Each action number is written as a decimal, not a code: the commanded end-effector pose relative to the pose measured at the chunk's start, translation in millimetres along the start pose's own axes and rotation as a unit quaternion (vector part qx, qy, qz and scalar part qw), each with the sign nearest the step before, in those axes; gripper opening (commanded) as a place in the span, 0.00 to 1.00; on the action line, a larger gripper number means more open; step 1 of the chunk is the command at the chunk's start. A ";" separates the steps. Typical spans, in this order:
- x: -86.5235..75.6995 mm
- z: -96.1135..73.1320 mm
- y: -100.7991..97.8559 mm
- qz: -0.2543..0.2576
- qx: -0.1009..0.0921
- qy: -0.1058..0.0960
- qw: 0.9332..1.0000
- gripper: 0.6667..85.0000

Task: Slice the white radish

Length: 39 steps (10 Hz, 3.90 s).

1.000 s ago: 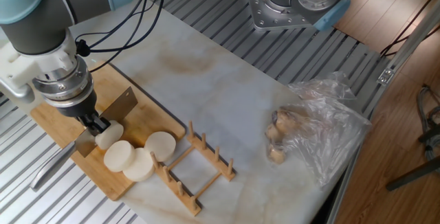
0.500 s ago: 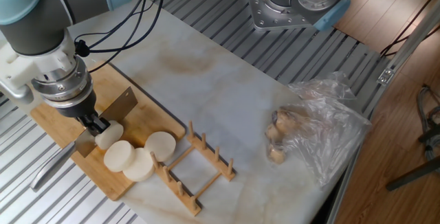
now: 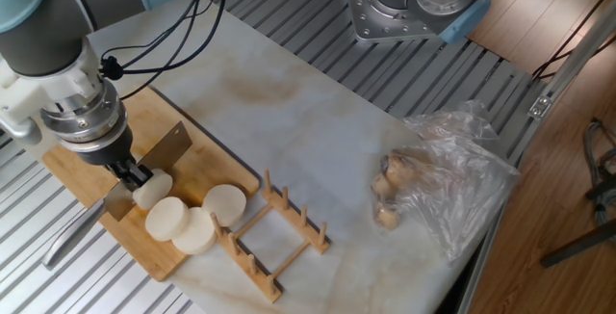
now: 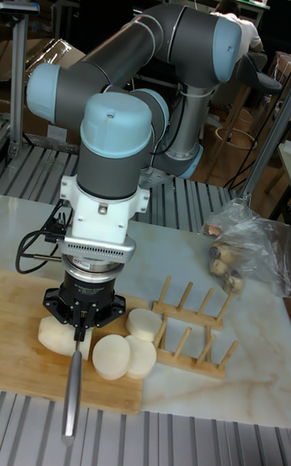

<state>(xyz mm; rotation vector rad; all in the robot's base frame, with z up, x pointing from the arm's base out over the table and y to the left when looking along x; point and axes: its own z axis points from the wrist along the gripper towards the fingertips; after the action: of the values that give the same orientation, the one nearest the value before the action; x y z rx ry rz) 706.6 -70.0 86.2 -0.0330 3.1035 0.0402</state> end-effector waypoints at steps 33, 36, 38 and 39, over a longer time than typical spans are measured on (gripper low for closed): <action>10.5 -8.8 -0.5 -0.004 -0.025 0.015 1.000 0.18; 10.9 -8.4 -0.5 0.006 -0.025 0.015 1.000 0.09; 12.2 -8.5 -1.0 0.009 -0.024 0.018 1.000 0.01; 13.1 -8.9 0.8 0.009 -0.028 0.019 0.999 0.01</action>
<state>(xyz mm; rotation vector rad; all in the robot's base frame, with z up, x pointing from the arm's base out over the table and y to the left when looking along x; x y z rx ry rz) 693.5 -72.8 93.6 -0.0249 3.1415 0.1019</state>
